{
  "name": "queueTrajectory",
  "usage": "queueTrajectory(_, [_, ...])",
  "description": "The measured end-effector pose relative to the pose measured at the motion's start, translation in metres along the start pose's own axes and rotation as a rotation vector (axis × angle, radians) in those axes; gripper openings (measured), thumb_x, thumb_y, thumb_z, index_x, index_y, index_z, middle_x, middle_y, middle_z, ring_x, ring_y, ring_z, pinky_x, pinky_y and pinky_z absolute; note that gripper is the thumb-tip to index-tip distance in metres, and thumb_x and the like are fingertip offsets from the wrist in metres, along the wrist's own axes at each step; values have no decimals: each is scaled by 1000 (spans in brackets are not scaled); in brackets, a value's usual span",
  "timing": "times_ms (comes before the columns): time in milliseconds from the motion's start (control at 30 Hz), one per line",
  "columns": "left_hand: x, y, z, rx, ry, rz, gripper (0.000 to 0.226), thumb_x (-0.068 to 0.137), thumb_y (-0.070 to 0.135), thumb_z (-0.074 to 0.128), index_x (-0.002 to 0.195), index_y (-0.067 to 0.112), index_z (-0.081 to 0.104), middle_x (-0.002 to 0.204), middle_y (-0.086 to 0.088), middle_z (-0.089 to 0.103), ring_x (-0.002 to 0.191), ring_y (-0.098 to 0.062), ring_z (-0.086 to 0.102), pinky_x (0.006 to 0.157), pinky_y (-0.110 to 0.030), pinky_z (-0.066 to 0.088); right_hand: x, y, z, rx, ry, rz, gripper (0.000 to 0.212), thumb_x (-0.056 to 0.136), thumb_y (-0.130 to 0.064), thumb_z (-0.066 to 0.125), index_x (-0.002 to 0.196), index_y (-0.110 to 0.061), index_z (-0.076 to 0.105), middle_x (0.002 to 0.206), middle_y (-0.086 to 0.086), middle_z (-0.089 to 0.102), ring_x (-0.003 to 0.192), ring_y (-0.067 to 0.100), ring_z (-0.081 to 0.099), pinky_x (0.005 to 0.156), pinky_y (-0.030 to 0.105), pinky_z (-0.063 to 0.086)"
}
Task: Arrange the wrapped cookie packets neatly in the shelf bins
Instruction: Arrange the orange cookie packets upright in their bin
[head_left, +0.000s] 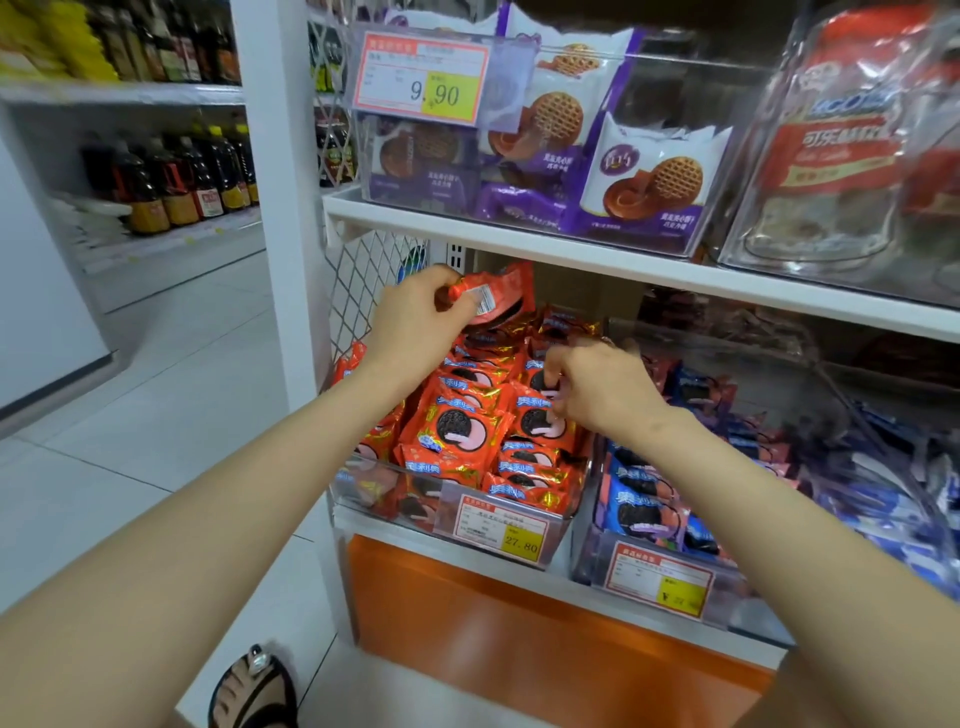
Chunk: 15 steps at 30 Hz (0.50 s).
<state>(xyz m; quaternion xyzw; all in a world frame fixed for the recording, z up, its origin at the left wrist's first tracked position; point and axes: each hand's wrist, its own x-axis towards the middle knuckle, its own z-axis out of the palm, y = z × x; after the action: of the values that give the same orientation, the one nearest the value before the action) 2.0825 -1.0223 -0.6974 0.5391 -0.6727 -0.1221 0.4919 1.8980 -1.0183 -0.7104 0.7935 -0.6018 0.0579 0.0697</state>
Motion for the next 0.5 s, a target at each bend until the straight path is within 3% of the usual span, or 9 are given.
queueTrajectory(100, [-1,3,-1,-169,-59,-132,14,92,25,55,86,12,59,80,-10,64,75,-26,63,69,-42,51,-1,-2,-3,148,-52,-109,16,80,-22,71,94,-24,66,83,-8,56,92,16,59,86,30,40])
queueTrajectory(167, [-2,6,-1,-290,-72,-243,14,93,23,54,81,16,56,88,-11,65,78,-26,64,61,-32,48,-1,-5,1,110,-127,-146,18,82,-19,66,98,-27,69,82,-12,56,96,14,60,88,29,38])
queueTrajectory(300, [-6,10,-1,-539,-104,-406,20,96,19,51,76,17,54,75,-3,59,63,-14,57,48,-18,51,3,-1,6,85,-146,-117,25,85,-15,59,102,-31,67,89,-12,56,102,16,58,90,31,38])
queueTrajectory(367, [-9,7,-1,-556,-129,-457,19,97,20,48,79,17,54,78,-4,60,65,-16,58,52,-21,52,3,-1,6,66,-166,-129,25,85,-16,59,104,-31,66,88,-12,53,101,16,58,91,32,37])
queueTrajectory(500, [-12,3,-4,-626,-143,-567,14,97,23,47,90,14,55,79,-6,65,66,-16,64,49,-18,48,1,4,2,242,19,-35,20,83,-24,66,103,-27,64,88,-7,62,90,15,60,83,30,44])
